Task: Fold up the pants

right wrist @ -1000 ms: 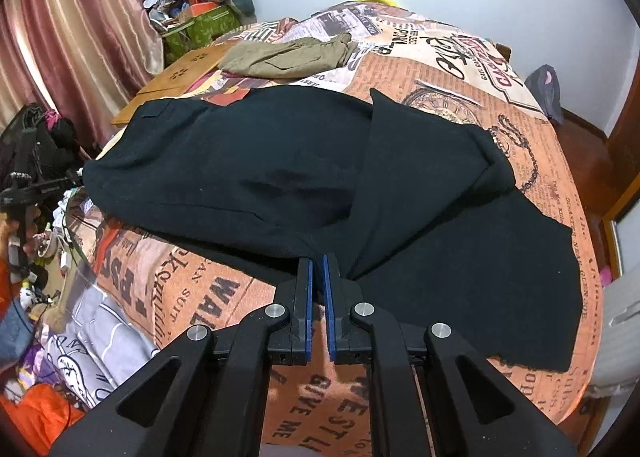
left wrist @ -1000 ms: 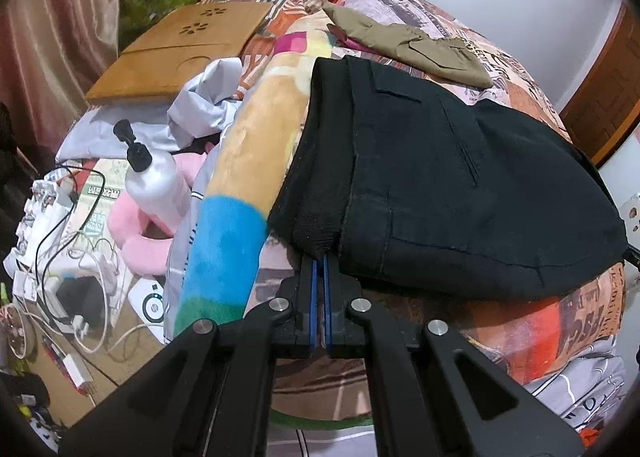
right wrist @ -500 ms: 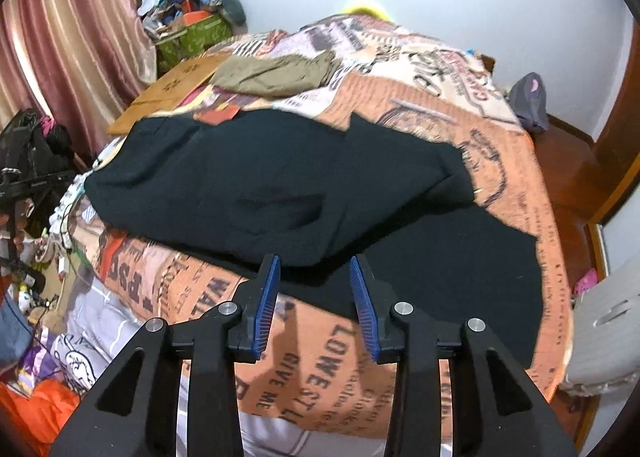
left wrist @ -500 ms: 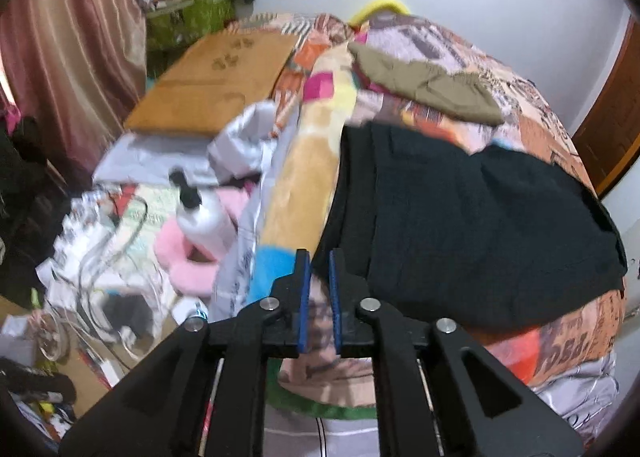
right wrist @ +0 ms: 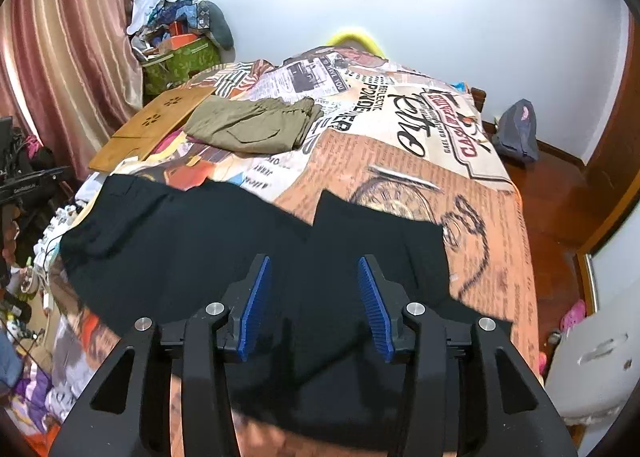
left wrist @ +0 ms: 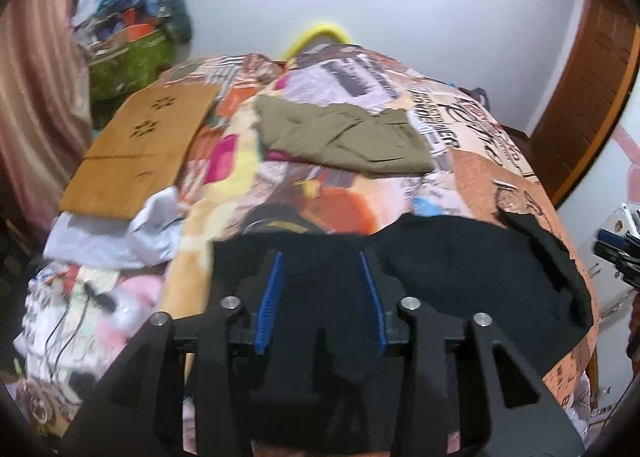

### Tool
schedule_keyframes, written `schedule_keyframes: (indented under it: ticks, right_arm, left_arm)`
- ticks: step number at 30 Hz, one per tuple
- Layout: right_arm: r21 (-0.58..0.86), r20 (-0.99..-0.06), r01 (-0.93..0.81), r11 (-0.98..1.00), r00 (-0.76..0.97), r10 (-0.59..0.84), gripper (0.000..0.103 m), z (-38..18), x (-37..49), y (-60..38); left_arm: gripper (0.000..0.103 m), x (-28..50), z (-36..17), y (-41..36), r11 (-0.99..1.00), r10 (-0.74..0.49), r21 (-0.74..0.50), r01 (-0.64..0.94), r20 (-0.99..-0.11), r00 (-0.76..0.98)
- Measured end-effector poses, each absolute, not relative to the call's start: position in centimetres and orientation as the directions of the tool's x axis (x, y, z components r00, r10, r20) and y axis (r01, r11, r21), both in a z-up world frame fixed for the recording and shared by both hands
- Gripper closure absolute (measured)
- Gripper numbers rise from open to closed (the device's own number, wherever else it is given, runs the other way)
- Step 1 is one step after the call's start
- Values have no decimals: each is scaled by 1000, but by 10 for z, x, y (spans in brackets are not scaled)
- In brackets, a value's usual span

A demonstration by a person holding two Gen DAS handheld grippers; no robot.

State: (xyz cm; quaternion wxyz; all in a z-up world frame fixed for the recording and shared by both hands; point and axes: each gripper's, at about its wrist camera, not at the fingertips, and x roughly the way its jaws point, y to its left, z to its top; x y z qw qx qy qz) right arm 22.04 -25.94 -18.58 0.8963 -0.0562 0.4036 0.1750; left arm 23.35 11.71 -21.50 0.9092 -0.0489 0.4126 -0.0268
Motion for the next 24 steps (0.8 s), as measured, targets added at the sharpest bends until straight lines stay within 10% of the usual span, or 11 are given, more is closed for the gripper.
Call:
schedule_keyframes:
  ticks: [21, 24]
  right_arm:
    - [60, -930, -385, 921, 314, 192, 59, -286, 373, -208]
    - [83, -936, -374, 924, 289, 201, 83, -288, 378, -213]
  left_arm:
    - [59, 325, -283, 45, 985, -149, -64, 163, -795, 588]
    - [59, 326, -287, 42, 983, -154, -64, 174, -802, 577]
